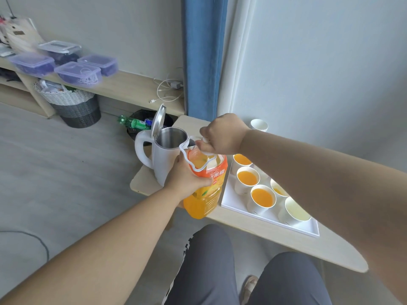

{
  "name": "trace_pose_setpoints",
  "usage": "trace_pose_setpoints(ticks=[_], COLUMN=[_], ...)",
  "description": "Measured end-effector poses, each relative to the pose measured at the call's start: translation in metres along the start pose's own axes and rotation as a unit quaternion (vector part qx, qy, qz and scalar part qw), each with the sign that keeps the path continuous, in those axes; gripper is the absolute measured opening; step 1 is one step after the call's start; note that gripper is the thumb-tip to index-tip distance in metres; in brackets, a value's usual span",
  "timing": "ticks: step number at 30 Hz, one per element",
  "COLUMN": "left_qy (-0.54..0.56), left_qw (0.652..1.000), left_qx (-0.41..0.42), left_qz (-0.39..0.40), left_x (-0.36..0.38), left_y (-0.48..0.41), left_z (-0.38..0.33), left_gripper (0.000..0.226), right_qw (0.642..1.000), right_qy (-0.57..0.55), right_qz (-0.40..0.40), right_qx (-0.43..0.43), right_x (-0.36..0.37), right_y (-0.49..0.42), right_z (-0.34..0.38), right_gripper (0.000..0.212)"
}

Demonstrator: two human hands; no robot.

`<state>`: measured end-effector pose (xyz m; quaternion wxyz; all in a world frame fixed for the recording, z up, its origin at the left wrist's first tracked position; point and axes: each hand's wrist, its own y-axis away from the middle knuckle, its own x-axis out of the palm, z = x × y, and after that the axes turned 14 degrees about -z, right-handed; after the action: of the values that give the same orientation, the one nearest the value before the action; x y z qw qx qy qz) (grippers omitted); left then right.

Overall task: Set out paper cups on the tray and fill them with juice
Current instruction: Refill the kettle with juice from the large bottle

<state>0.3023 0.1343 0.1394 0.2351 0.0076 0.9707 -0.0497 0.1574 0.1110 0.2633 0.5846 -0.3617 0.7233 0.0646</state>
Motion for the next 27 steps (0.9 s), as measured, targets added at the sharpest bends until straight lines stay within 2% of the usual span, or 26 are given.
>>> trace_pose_setpoints(ticks=[2,5,7,9,11,13,15,18,20,27], left_qy=[-0.007,-0.018,-0.016,-0.02,-0.027,-0.03,-0.036,-0.042,-0.043,-0.046], left_qw=[1.0,1.0,1.0,1.0,1.0,0.999,0.999,0.999,0.999,0.999], left_qx=[-0.008,-0.006,-0.003,0.006,0.006,0.003,0.005,0.004,0.003,-0.001], left_qz=[-0.008,-0.003,0.0,0.005,0.013,0.016,0.015,0.016,0.019,0.002], left_x=[0.002,0.001,0.001,0.002,0.003,0.003,0.003,0.003,0.002,0.005], left_y=[0.001,0.003,0.003,0.001,0.0,-0.001,-0.001,-0.001,0.0,0.0], left_z=[-0.001,-0.004,-0.003,-0.002,-0.001,-0.002,-0.003,-0.002,-0.003,-0.002], left_gripper=[0.096,0.097,0.096,0.096,0.097,0.098,0.1,0.102,0.102,0.105], right_qw=[0.996,0.985,0.991,0.998,1.0,0.999,0.999,0.99,0.983,0.984], right_qy=[0.05,0.037,0.023,0.005,-0.002,0.009,0.041,0.087,0.082,-0.083], right_qz=[0.047,0.068,0.034,-0.004,0.003,0.023,0.01,0.051,0.068,0.127], right_qx=[0.061,0.151,0.131,0.056,-0.004,-0.028,-0.01,0.101,0.151,0.094], right_x=[-0.002,0.0,0.003,0.004,0.002,-0.002,-0.003,-0.009,-0.009,-0.01], right_y=[-0.002,-0.002,0.006,0.011,0.012,0.013,0.015,0.011,0.007,0.015], right_z=[0.008,0.019,0.016,0.008,0.001,-0.002,0.001,0.016,0.022,0.001], right_gripper=[0.069,0.067,0.062,0.057,0.055,0.056,0.055,0.068,0.066,0.056])
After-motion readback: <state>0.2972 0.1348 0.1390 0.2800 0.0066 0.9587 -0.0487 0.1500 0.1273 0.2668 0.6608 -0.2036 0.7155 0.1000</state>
